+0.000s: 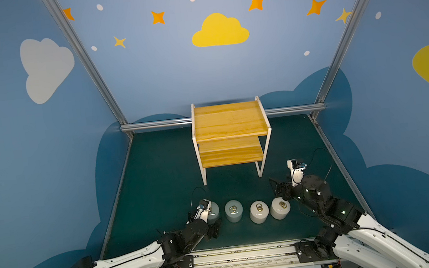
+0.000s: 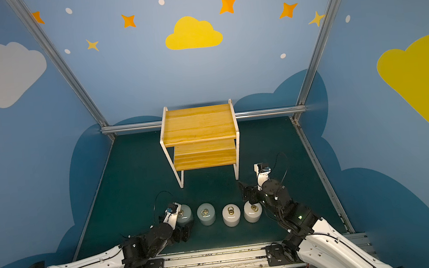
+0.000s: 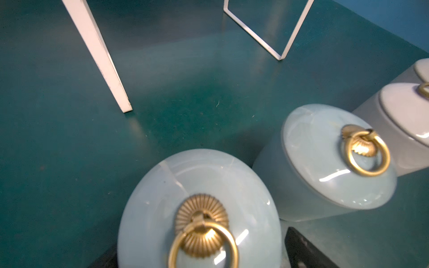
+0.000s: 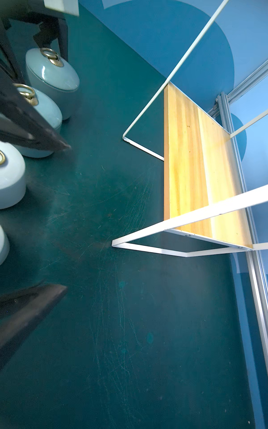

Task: Remove the tea canisters from the shelf
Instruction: Place the tea canister at the center of the board, then reset both arms

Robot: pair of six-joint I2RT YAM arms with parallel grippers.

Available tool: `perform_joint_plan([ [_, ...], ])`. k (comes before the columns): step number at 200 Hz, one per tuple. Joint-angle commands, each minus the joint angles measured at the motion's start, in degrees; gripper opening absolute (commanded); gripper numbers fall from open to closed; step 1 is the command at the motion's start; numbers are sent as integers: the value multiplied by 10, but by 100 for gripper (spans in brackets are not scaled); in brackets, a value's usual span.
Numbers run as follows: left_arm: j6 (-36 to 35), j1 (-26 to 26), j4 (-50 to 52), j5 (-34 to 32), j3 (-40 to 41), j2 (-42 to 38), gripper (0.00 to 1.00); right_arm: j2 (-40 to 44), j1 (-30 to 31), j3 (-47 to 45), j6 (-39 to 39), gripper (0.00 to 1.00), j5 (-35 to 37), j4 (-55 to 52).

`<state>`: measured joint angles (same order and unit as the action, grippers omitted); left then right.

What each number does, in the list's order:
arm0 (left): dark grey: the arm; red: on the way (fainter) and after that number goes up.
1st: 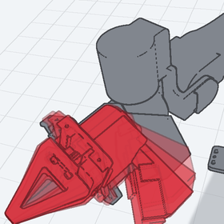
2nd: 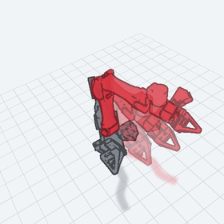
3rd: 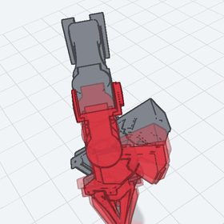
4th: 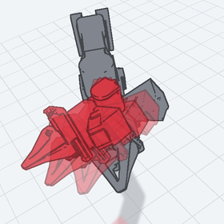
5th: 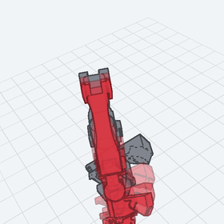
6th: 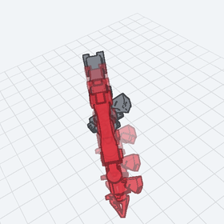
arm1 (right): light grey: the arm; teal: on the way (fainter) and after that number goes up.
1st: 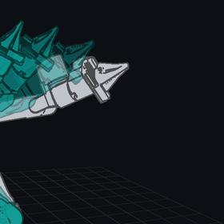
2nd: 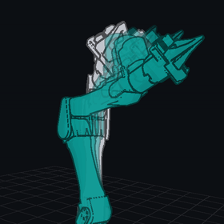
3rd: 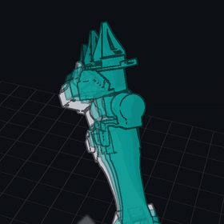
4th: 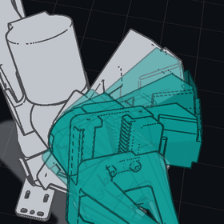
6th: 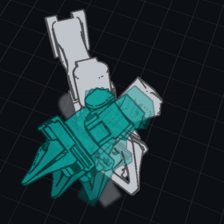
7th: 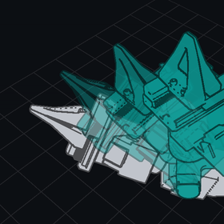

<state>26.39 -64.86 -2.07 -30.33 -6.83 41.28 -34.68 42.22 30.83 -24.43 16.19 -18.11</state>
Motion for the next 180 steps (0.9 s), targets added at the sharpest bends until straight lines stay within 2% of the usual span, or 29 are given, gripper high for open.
perform_joint_plan([
  [1, 4, -4, 53, -11, -15, -27, 98, -4, -5, 7, 7, 91, -7, -7],
  [30, 5, -8, 76, -10, -21, -58, 98, -12, -11, 14, 10, 91, -14, -6],
  [100, -15, -23, 114, -15, -65, -77, 99, -17, -29, 24, 18, 91, -25, -10],
  [145, -60, -24, 137, -22, -119, -86, 100, -27, -59, 38, 31, 91, -36, -18],
  [180, -142, -23, 117, -65, -156, -104, 100, -44, -117, 56, 52, 91, -67, -23],
])
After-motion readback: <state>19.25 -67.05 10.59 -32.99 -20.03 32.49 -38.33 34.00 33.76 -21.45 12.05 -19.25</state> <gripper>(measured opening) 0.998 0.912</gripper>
